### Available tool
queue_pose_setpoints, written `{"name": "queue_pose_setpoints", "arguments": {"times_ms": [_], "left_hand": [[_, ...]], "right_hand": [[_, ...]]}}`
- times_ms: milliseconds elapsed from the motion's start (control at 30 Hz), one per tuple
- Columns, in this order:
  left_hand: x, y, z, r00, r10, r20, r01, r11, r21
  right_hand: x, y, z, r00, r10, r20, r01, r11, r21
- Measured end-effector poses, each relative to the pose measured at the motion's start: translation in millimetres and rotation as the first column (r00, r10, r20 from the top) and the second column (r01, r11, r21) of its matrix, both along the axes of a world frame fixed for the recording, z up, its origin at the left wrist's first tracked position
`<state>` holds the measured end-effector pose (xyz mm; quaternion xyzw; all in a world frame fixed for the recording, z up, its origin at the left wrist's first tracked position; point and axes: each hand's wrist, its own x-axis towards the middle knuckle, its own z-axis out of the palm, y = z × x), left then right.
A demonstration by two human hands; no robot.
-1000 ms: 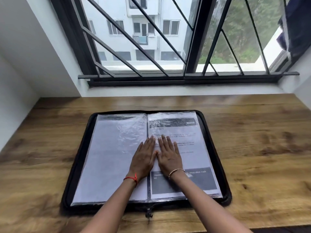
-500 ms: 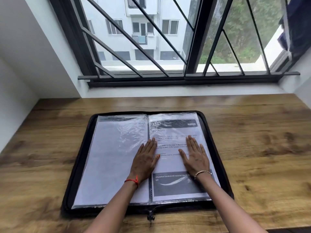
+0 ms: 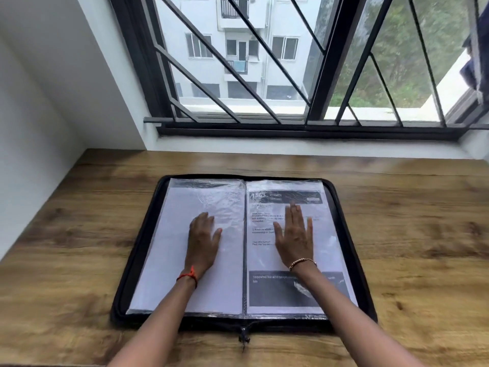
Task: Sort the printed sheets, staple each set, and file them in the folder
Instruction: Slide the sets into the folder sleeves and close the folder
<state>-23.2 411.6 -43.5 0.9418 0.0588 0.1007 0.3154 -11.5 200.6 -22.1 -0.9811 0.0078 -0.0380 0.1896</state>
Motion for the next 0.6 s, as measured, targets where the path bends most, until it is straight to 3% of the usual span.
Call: {"name": "queue_pose_setpoints", "arguments": {"times_ms": [100,233,600], "left_hand": [[-4,35,4,0.978,0.207,0.002,-0.207,0.976,0.065],[-13,67,10,0.901,0.428,-0.067,-0.425,0.903,0.061],[-20,100,17,0.845,0.515,-0.142,-0.534,0.815,-0.225]], "right_hand": [[-2,41,7,0.97,0.242,-0.017,-0.242,0.97,0.013],[-10,81,4,0.842,0.526,-0.118,-0.533,0.845,-0.045],[-12,103,1,0.777,0.581,-0.241,-0.611,0.789,-0.069]]}}
